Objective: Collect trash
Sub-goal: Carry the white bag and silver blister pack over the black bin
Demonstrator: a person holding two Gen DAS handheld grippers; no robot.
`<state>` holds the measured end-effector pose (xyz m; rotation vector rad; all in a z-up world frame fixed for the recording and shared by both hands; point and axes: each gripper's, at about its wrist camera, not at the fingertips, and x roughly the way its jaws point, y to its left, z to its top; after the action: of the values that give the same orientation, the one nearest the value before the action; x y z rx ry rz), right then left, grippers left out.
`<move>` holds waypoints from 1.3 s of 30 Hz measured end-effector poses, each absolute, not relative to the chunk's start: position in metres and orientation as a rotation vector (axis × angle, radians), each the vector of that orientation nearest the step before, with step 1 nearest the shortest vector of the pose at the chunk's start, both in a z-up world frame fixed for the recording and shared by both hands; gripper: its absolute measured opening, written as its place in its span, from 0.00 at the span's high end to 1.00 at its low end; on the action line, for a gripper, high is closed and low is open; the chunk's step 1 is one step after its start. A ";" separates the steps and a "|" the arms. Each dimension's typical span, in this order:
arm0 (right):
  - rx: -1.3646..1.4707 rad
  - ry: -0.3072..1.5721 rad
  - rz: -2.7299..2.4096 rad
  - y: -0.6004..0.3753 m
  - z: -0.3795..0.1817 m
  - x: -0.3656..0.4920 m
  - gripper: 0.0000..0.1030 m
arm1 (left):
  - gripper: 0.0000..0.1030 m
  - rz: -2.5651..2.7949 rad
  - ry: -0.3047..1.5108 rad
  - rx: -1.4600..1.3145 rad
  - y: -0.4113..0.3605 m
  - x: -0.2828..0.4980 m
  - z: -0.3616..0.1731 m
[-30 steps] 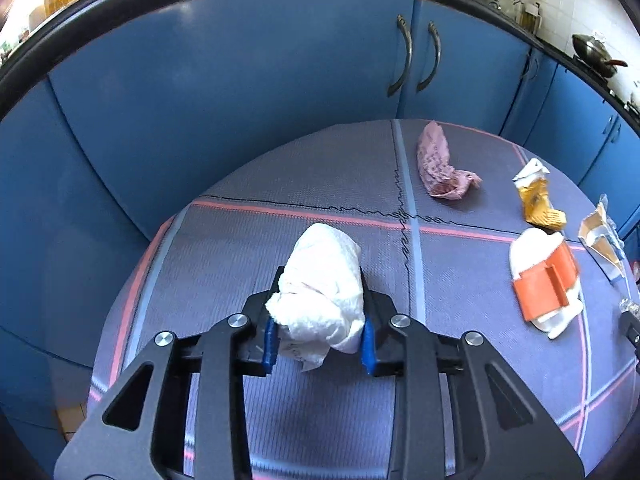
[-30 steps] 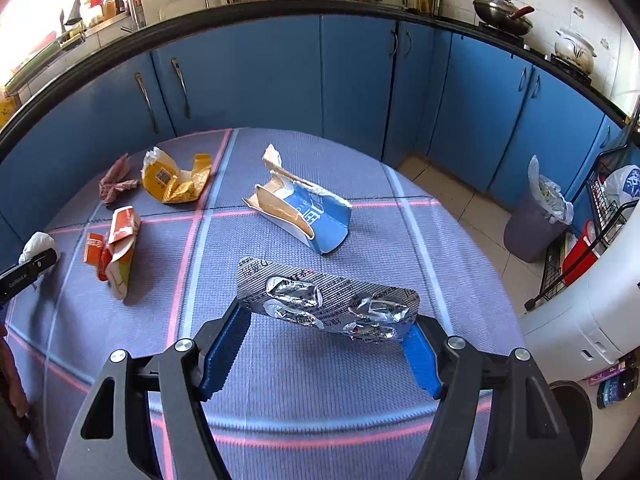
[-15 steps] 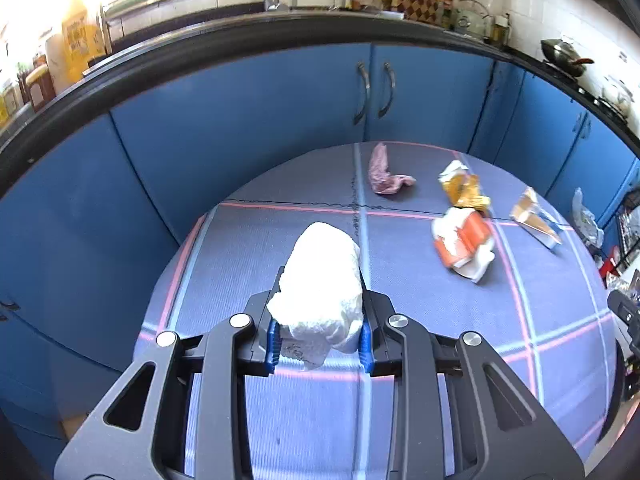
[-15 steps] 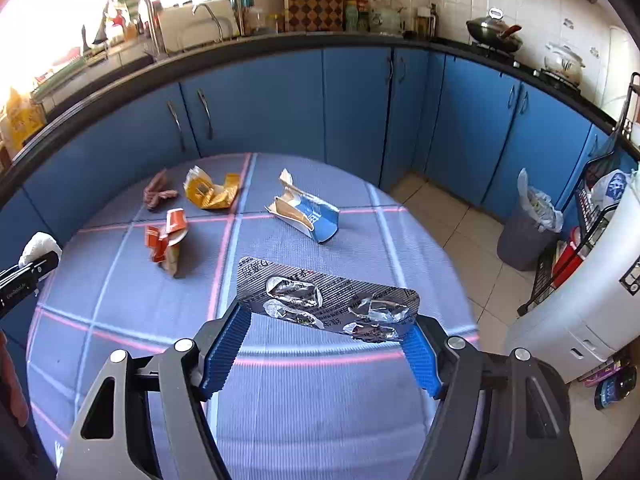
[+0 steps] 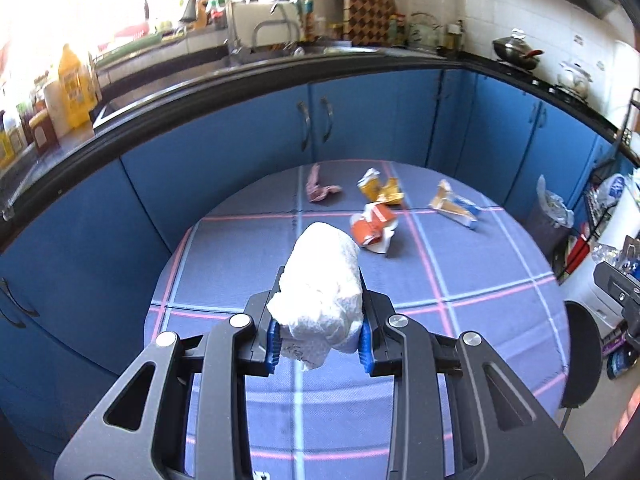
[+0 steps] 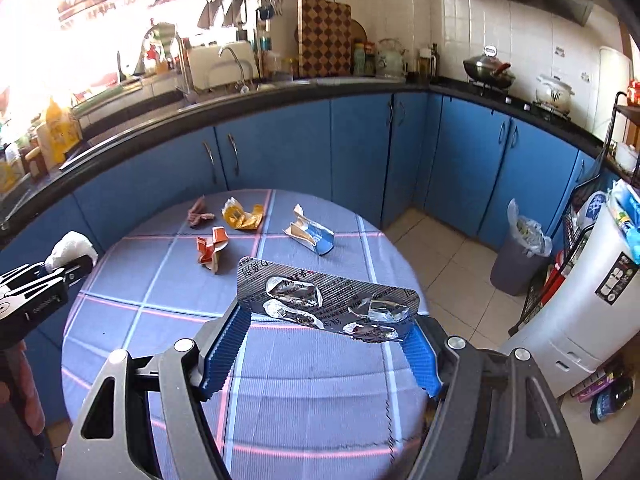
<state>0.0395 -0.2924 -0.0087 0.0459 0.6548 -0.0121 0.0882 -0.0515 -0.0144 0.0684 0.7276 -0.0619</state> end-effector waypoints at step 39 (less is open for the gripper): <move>0.115 0.513 -0.183 -0.427 0.018 -0.087 0.33 | 0.70 -0.395 0.604 0.329 -0.277 0.003 0.023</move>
<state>-0.0867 -0.4268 0.0180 0.1155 0.5127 -0.1831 0.0030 -0.2768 0.0232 0.3291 0.6041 -0.3953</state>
